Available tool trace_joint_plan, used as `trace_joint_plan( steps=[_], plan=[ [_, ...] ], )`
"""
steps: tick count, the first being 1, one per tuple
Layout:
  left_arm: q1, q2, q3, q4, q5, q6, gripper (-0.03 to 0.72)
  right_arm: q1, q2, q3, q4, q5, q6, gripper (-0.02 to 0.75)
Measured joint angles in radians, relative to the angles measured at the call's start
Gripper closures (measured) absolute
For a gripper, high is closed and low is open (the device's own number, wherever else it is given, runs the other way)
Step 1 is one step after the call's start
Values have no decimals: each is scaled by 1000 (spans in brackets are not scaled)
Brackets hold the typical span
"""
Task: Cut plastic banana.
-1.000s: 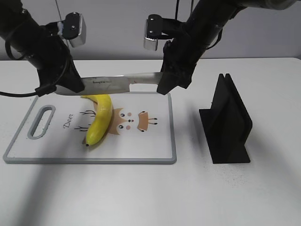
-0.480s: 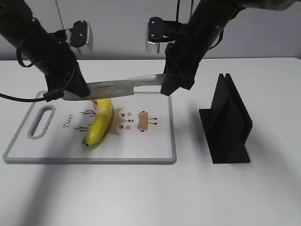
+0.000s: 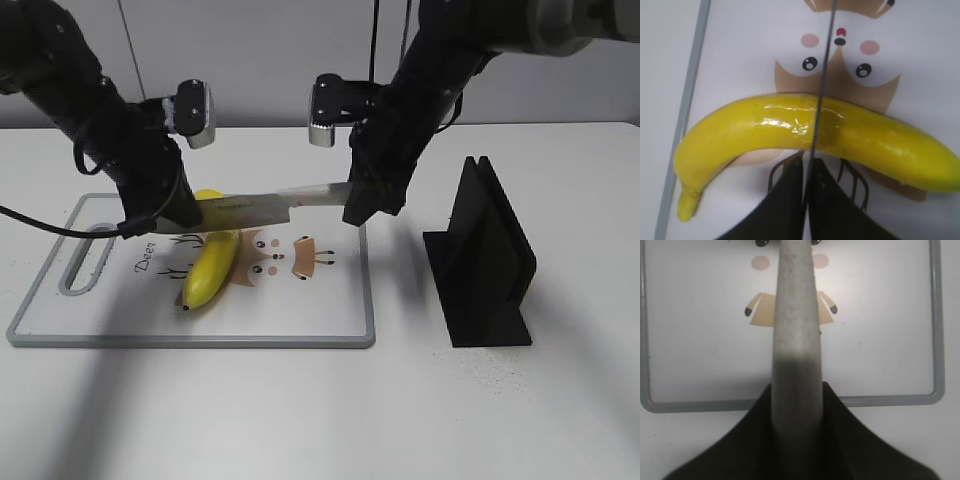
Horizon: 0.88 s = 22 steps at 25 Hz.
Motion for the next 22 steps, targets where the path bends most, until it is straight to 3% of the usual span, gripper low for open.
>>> trace_joint_plan(
  steps=[22],
  plan=[
    [-11, 79, -22, -17, -19, -2, 679, -10, 73, -5, -21, -9, -7, 547]
  ],
)
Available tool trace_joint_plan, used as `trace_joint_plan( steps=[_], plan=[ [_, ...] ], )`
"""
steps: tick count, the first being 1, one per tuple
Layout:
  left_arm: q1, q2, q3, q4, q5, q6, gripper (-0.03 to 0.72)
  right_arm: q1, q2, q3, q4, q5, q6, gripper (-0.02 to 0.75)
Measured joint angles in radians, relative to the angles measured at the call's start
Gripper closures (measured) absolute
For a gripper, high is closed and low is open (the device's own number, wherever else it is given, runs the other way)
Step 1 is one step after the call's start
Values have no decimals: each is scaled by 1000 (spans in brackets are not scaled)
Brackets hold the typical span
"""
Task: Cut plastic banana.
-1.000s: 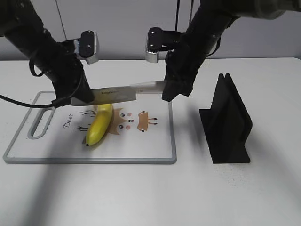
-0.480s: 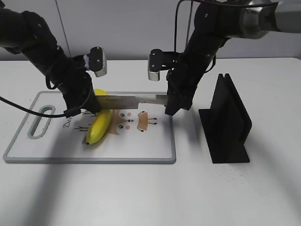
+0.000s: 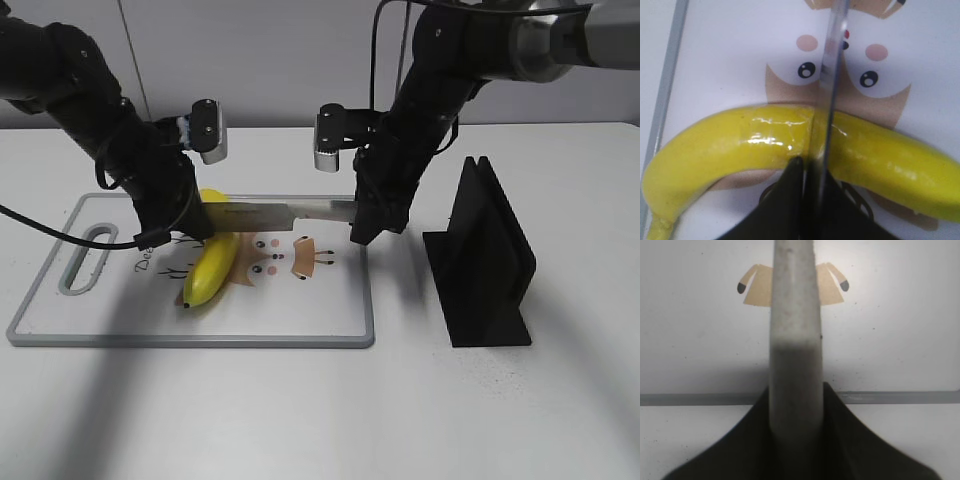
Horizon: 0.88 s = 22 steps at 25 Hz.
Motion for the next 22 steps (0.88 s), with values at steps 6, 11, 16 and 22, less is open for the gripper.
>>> trace_joint_plan(
  steps=[6, 11, 16, 22],
  plan=[
    [-3, -17, 8, 24, -4, -10, 681, 5, -19, 1, 1, -7, 0, 548],
    [-3, -55, 13, 51, 11, -15, 685, 10, -38, 2, 11, -5, 0, 549],
    [-4, -116, 13, 65, 23, -16, 686, 10, -85, 3, 14, -4, 0, 549],
    [-4, -131, 13, 43, 56, -20, 633, 10, -99, 3, 15, 23, 1, 552]
  ],
)
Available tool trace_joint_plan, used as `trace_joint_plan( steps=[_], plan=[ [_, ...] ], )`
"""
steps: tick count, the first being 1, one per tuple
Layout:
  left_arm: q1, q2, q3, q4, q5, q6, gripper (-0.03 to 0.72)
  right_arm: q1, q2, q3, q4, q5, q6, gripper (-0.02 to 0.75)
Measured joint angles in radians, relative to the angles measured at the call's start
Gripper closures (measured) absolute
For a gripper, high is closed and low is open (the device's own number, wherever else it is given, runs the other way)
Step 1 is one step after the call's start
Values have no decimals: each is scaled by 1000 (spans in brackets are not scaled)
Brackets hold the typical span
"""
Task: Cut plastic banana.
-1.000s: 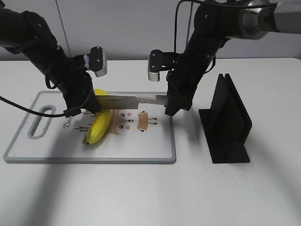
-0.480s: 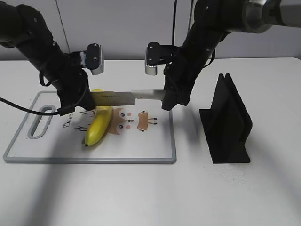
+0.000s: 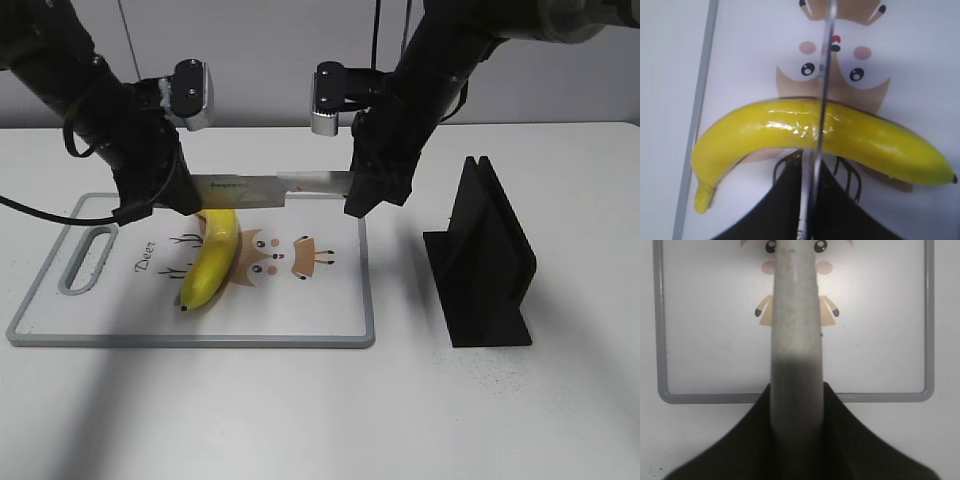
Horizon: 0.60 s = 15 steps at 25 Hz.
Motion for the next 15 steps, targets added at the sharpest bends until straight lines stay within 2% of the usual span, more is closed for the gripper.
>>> trace_joint_plan(
  steps=[2, 5, 8, 10, 15],
  plan=[
    [0, 0, 0, -29, 7, -4, 536, 0, 0, 0, 5, 4, 9, 554],
    [0, -1, 0, -59, 24, -9, 299, 0, 0, 0, 5, 6, 16, 554],
    [0, -19, 0, -69, 36, -20, 128, 0, 0, 0, 5, 6, 20, 554],
    [-1, -44, 0, -71, 37, -26, 91, 0, -1, 0, 6, 6, 22, 554],
    [-1, -116, 0, -71, 37, -37, 78, 0, -14, 0, 10, 13, 24, 554]
  ],
)
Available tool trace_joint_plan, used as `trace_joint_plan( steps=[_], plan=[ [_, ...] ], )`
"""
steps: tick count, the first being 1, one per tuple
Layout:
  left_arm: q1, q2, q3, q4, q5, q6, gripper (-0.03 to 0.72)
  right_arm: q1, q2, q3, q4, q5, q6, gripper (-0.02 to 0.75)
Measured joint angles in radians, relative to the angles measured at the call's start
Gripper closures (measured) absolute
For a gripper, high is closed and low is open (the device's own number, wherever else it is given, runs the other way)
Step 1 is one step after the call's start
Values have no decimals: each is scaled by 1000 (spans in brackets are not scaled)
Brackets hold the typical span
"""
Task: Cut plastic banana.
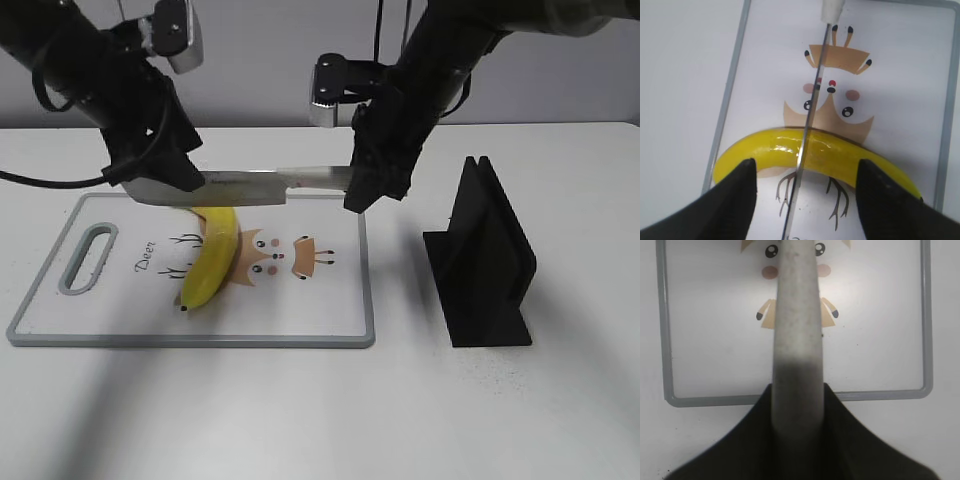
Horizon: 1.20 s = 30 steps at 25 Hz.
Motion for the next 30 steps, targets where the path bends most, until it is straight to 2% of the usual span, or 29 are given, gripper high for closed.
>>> trace_joint_plan(
  steps=[5, 9, 12, 15, 20, 25, 30],
  plan=[
    [0, -79, 0, 30, 2, -83, 94, 0, -33, 0, 3, 30, 0, 554],
    [13, -125, 0, 90, 10, -221, 119, 0, -52, 0, 6, 61, 12, 554],
    [50, -151, 0, 110, 49, -331, 125, 0, -58, 0, 9, 88, 56, 554],
    [96, -179, 0, 117, 84, -460, 131, 0, -65, 0, 10, 95, 141, 554],
    [162, -245, 0, 164, 128, -640, 134, 0, -70, 0, 17, 96, 388, 554],
    [169, -315, 0, 292, 148, -815, 142, 0, -70, 0, 18, 135, 584, 554],
    [169, -372, 0, 408, 210, -1046, 143, 0, -101, 0, 18, 144, 722, 554]
  ],
)
